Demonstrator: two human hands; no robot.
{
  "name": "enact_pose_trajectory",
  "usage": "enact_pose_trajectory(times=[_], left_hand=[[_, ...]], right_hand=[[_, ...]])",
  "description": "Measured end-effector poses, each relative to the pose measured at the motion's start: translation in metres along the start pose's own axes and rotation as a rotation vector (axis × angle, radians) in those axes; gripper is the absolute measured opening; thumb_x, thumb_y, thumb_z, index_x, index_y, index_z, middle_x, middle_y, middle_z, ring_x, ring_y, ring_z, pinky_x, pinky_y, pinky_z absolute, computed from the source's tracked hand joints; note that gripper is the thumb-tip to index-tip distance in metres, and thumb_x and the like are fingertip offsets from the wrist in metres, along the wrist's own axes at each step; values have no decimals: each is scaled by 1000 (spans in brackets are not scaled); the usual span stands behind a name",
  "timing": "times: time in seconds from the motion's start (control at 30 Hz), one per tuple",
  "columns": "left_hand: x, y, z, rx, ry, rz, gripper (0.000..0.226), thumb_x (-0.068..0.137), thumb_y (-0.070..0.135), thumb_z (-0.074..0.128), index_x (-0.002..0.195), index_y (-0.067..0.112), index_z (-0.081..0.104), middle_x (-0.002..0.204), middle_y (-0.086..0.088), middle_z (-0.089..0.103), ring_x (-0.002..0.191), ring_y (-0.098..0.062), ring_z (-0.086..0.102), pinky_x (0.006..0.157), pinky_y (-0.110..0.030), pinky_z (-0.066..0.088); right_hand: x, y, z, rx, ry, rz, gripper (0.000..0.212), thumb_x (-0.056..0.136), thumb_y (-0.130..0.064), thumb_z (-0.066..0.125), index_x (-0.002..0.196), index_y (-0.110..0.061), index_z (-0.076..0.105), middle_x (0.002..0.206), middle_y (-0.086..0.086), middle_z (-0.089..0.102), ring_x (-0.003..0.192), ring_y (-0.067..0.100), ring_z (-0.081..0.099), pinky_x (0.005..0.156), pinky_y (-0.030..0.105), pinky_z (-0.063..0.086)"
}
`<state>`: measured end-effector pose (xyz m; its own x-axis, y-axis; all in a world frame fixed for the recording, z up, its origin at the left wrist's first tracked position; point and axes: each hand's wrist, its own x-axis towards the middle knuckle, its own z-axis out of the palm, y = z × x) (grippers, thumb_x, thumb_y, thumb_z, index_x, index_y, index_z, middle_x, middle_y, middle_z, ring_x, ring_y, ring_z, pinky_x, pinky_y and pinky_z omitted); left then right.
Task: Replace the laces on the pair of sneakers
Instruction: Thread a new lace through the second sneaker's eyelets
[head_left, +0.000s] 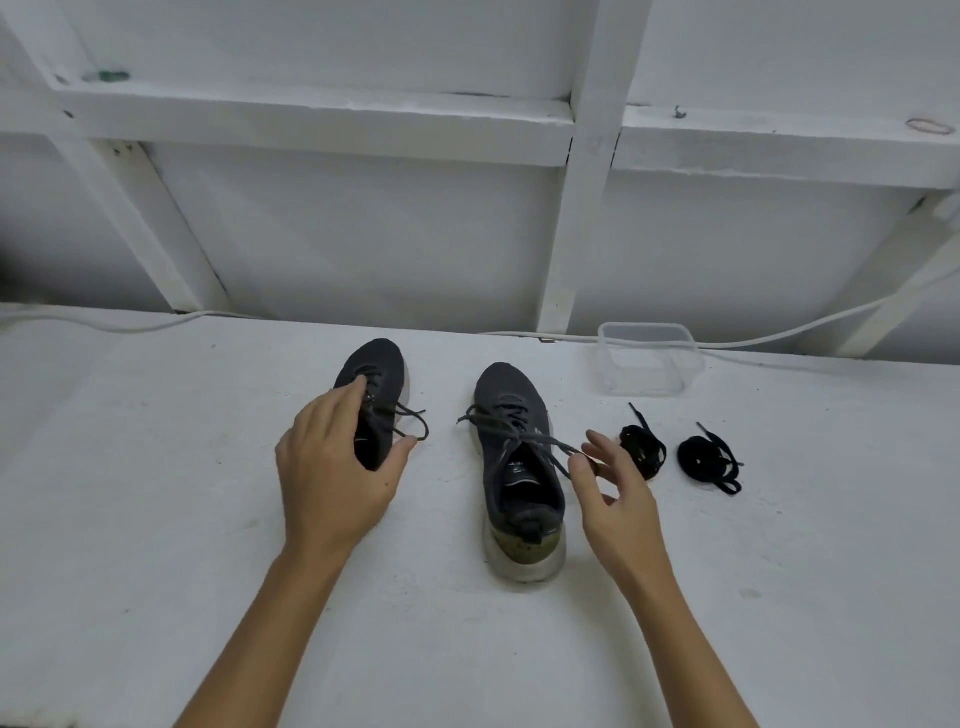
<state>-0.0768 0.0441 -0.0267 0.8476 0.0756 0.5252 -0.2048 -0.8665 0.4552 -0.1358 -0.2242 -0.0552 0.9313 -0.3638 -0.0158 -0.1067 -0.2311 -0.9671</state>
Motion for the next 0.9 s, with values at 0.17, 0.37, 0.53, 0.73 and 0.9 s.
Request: enact_pose_trajectory(times=[0.17,0.37,0.53,0.73,0.9], left_hand=[[-31,-20,-6,-259,-160,-330,117,67,53,86,157,21,19,159,4,29,146,-15,26,112,-30,28],[-39,-37,-2,-430,-269,-499,117,67,40,91,157,21,19,156,3,35,142,-15,36,113,-31,35],[-39,-34,-1,-482,-233,-517,88,71,35,88,143,29,39,137,11,56,122,-9,56,102,-35,50],[-37,-23,12,-539,-238,-453,81,71,30,88,139,26,44,133,9,56,119,-10,57,98,-28,50],[-25,-4,32,-598,-362,-352,89,73,27,87,146,20,38,140,4,52,126,-13,53,104,-34,49]], right_hand=[[-22,10,13,69,-86,-66,70,78,-60,59,144,-42,45,145,-26,50,135,-7,43,111,32,40],[-37,13,32,32,-181,-142,98,59,-51,87,140,-65,33,144,-40,41,136,-10,42,101,7,40],[-38,14,45,-77,-75,-189,97,64,-41,89,140,-62,33,141,-37,43,131,-8,46,97,6,41],[-33,12,62,-83,30,-172,93,66,-37,88,144,-48,39,141,-25,48,132,0,49,104,26,47],[-4,2,65,-54,33,-188,87,70,-33,88,143,-41,43,141,-15,52,135,10,49,108,41,47]])
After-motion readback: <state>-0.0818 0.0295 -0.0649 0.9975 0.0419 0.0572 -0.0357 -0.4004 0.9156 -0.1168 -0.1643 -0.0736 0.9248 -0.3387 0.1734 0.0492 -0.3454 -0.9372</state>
